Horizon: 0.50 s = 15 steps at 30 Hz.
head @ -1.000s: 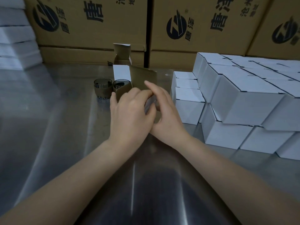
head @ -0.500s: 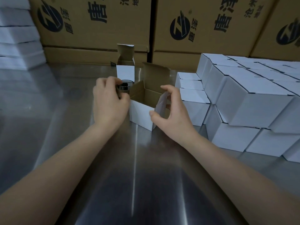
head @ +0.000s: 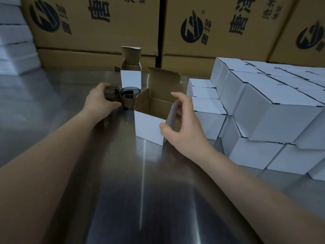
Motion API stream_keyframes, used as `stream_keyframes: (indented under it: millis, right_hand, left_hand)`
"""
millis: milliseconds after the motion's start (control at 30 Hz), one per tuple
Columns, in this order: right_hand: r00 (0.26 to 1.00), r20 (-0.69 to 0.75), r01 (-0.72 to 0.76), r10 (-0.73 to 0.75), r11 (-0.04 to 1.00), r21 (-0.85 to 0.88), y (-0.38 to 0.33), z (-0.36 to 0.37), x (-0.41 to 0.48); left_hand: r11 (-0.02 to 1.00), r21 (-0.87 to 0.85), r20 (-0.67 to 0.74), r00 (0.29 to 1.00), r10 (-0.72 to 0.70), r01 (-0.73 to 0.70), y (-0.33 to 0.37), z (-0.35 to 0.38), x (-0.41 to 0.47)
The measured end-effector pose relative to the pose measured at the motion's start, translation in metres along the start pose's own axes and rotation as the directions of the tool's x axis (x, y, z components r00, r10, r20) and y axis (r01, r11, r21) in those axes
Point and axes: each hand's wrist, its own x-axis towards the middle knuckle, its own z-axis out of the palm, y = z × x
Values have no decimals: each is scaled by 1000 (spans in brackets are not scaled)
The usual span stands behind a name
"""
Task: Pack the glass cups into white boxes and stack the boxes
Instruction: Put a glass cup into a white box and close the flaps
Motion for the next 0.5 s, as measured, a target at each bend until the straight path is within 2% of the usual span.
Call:
stream_keyframes:
  millis: [167,333,500]
  right_hand:
    - [1000,25,0,0,1000,9,-1,-2,0]
    - [999,40,-10,9,1000,12,-4,0,-1]
    - [999,45,4,-5,1000,10,-9,0,-3]
  left_hand:
    - [1000,12,-149,989,23,-21,-11,8,1]
    - [998,-32,-220,974,43,-52,-14,8,-9]
    - [977,-188,-257,965,46,-96,-7,-4,-34]
